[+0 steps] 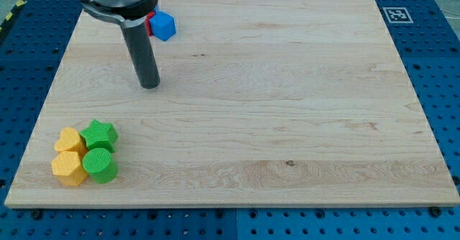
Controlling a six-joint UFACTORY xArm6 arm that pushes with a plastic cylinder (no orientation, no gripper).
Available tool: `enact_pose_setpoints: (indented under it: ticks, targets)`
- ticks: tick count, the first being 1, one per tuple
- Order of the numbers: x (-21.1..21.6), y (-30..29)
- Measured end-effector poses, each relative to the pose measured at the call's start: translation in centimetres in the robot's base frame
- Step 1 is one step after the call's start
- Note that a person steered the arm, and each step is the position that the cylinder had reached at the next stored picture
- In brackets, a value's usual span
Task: Separate the red star from the blue triangle
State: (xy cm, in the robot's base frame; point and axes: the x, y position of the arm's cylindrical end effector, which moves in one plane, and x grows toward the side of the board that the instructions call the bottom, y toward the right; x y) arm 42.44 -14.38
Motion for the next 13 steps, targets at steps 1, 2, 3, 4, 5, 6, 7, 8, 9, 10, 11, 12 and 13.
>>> enact_pose_setpoints:
  ticks: [1, 2, 3, 4, 5, 6, 7, 8, 9, 10, 11, 12, 13]
  targets:
    - [-1.5, -5.7]
    - [-3.1, -11.7]
    - [-2.7, -12.1]
    - [-2.9, -12.6]
    - [-6.2, -16.1]
    - [-6.2, -16.1]
    - [-11.5, -15.7]
    - [-16.7, -15.3]
    - [-19.1, -15.3]
    - [-19.1, -15.0]
    - [-20.2, -15.0]
    - [-21.9, -13.3]
    - [-19.4, -9.2]
